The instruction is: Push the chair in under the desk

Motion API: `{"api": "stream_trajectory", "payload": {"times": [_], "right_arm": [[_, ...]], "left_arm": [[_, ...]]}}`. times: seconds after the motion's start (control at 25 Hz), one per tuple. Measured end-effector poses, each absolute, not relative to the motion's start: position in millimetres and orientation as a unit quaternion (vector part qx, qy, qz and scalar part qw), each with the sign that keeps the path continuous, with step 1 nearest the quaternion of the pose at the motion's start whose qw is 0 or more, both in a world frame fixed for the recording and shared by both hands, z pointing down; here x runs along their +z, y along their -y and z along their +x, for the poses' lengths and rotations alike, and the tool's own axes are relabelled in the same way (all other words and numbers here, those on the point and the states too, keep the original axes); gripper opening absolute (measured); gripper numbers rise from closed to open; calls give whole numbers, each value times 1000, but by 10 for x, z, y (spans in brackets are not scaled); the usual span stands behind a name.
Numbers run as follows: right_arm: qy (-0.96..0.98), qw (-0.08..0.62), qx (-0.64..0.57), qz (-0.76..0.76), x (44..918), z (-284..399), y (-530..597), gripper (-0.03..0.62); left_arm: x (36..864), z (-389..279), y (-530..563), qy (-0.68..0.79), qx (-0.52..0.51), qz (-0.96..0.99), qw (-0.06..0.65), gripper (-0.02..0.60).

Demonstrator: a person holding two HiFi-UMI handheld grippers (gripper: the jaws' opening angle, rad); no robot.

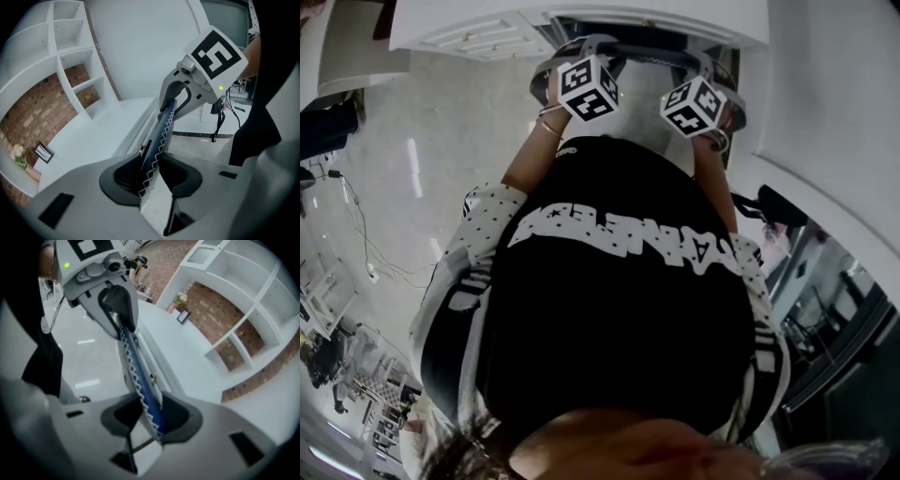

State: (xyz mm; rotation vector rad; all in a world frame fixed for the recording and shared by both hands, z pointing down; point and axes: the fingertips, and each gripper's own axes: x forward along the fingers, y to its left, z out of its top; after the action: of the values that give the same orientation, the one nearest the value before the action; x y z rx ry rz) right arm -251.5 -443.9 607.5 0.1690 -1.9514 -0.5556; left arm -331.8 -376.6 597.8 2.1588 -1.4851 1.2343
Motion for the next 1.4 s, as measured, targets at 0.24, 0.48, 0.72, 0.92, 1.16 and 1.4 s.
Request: {"api": "stream_trajectory", "payload": {"times": [0.24, 0.48, 0.72, 0.92, 1.16, 1.4], "right_arm": [[814, 526, -238, 65, 6085, -2531, 4524, 144], [816, 522, -245, 45, 6089, -2543, 4572, 144], [820, 517, -243, 28, 6107, -2447, 4586, 146], [825, 507, -250, 11, 6093, -2490, 4578, 147], [835, 493, -244, -7, 6115, -2460, 4505, 147], [860, 456, -228, -12, 6005, -2448, 4415, 193]], "left_arm": [[6000, -3308, 3826, 511, 422, 738, 126, 152], [6003, -3303, 3865, 521, 423, 728, 137, 152], [6010, -3229, 3899, 528, 419, 727, 134, 156], [5996, -3277, 3899, 537, 414, 723, 136, 166], [6017, -3280, 3869, 557, 412, 706, 149, 186], [5942, -3288, 3830, 587, 395, 688, 160, 195]]}}
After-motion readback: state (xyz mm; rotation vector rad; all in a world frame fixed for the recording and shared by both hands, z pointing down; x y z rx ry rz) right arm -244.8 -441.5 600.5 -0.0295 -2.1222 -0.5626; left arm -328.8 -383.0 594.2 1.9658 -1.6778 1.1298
